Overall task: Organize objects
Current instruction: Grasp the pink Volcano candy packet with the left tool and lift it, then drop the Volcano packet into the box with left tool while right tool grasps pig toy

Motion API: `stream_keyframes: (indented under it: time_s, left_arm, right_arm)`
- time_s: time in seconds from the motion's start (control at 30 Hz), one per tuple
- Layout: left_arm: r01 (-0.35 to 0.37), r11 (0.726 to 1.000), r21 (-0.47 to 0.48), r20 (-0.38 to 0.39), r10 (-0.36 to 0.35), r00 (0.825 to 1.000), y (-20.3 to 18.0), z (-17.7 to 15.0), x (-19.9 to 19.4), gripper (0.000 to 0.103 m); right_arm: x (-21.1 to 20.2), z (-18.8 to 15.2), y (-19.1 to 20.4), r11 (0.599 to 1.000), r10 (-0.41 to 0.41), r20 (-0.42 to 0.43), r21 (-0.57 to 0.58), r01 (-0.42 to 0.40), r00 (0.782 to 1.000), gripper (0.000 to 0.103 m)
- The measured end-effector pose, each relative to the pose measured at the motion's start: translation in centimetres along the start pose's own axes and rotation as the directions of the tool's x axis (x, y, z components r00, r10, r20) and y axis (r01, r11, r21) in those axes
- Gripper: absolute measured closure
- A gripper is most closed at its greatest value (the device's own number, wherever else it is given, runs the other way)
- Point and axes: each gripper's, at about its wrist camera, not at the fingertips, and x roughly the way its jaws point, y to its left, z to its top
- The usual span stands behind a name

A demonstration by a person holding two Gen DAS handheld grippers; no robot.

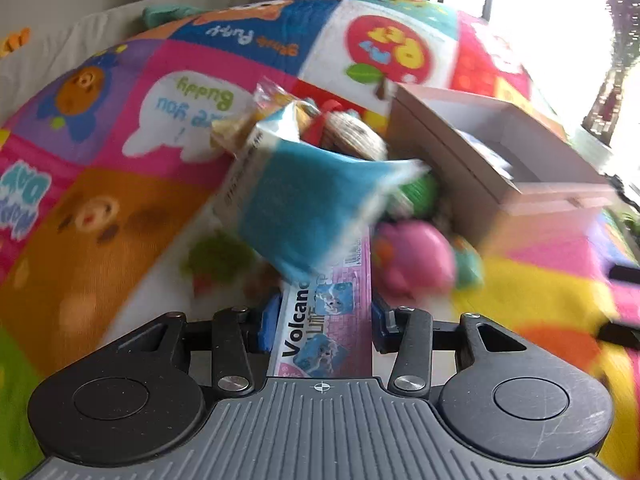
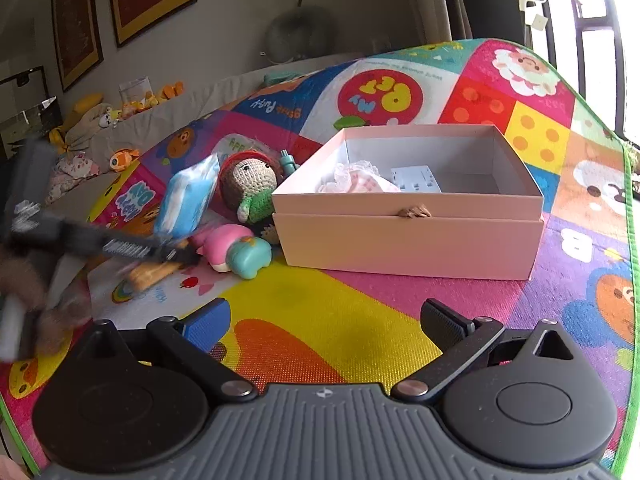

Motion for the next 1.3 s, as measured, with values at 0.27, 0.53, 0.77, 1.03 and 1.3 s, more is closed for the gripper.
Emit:
stream_keyframes:
  time_s: [0.27, 0.53, 0.77, 1.03, 1.3]
  left_arm:
    - [-0.015, 1.0, 0.007, 0.025, 0.014, 1.0, -1.9, -6.2, -6.1, 0.054]
    - [0.005, 1.0, -0.025, 0.049, -0.004, 0.999, -1.2, -6.5, -6.4, 0.054]
    - [-0.023, 0.995, -0.098, 0.07, 0.03, 0.997, 0.8, -6.9, -6.8, 0.054]
    - [-0.026, 0.995, -0.098, 0.083, 0.034, 0.996, 0.9, -7.0, -6.7, 0.054]
    - [-0.021, 0.994, -0.108, 0.086, 0.031, 0.996, 0.8, -7.0, -6.6, 0.054]
  right_arm:
    - [2.5, 2.8, 4.6, 0.981, 0.069, -0.044, -0.176, -0.076, 0.997, 0.018]
    - [8.1, 5.3, 10.9, 0.92, 0.014, -0.048, -0.39, -0.031, 0.999, 0.039]
    - [9.8, 5.0, 10.8, 0.941, -0.022, -0.154, -0.337, -0.032, 0.988, 0.054]
    - [2.9, 3.3, 9.8, 0.937, 0.155, -0.19, -0.281, -0.205, 0.97, 0.043]
    - [5.5, 2.7, 10.2, 0.926, 0.1, -0.178, -0.343, -0.157, 0.979, 0.041]
